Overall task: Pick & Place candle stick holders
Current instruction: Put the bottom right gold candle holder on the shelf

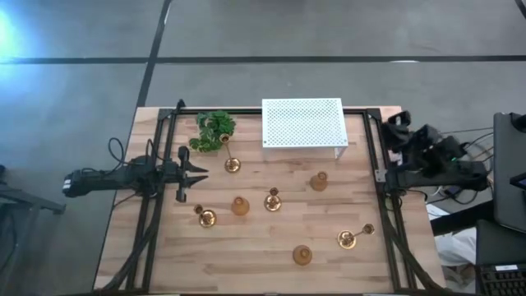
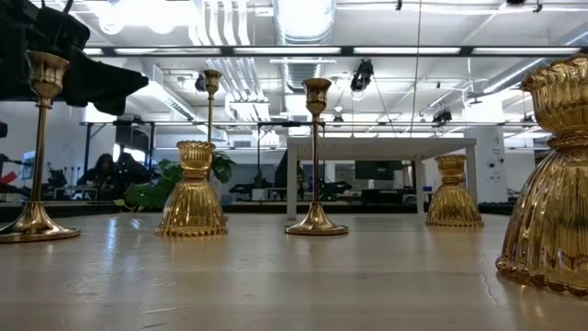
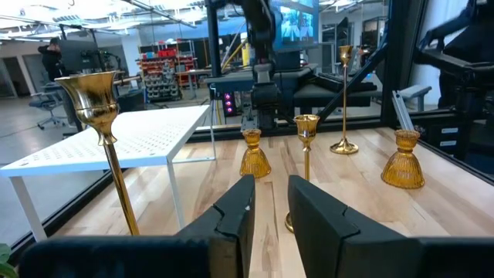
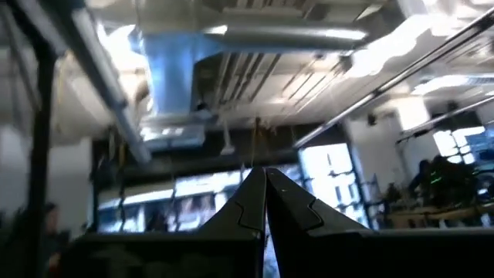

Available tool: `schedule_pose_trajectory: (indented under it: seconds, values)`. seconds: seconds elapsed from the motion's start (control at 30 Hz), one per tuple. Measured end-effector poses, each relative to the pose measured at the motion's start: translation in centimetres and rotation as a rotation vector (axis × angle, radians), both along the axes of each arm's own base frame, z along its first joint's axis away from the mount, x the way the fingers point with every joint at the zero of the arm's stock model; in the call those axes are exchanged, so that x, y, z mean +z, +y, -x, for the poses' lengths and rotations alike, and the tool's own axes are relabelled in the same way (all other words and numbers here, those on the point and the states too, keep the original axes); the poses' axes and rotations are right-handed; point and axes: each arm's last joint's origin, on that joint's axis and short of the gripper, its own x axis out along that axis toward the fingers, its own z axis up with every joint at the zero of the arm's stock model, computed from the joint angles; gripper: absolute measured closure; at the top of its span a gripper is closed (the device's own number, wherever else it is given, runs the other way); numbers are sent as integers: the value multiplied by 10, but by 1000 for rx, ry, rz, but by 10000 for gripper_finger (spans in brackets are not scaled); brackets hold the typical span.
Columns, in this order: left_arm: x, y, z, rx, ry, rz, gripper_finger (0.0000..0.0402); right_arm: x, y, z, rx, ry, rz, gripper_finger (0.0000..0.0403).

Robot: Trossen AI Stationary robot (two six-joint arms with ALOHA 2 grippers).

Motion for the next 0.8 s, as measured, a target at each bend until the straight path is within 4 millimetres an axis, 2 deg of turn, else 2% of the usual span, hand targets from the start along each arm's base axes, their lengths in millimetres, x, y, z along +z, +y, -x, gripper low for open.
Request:
schedule_pose_trajectory:
  seconds: [0.07, 0.13, 0.27, 0.37, 0.6, 0.8]
  values:
    - [0, 0, 0, 0, 0, 0, 316, 20, 2, -4, 70, 131, 11, 394]
    - [0, 0, 0, 0, 0, 0, 316, 37, 3, -13, 128, 301, -52, 394]
    - [0, 0, 0, 0, 0, 0, 316, 57, 3, -35, 153, 631, -172, 394]
    - [0, 0, 0, 0, 0, 0, 316, 69, 6, -55, 170, 792, -205, 394]
    - [0, 0, 0, 0, 0, 0, 316, 90, 19, -120, 164, 918, -152, 394]
    - [0, 0, 0, 0, 0, 0, 316, 91, 26, -166, 66, 988, -100, 394]
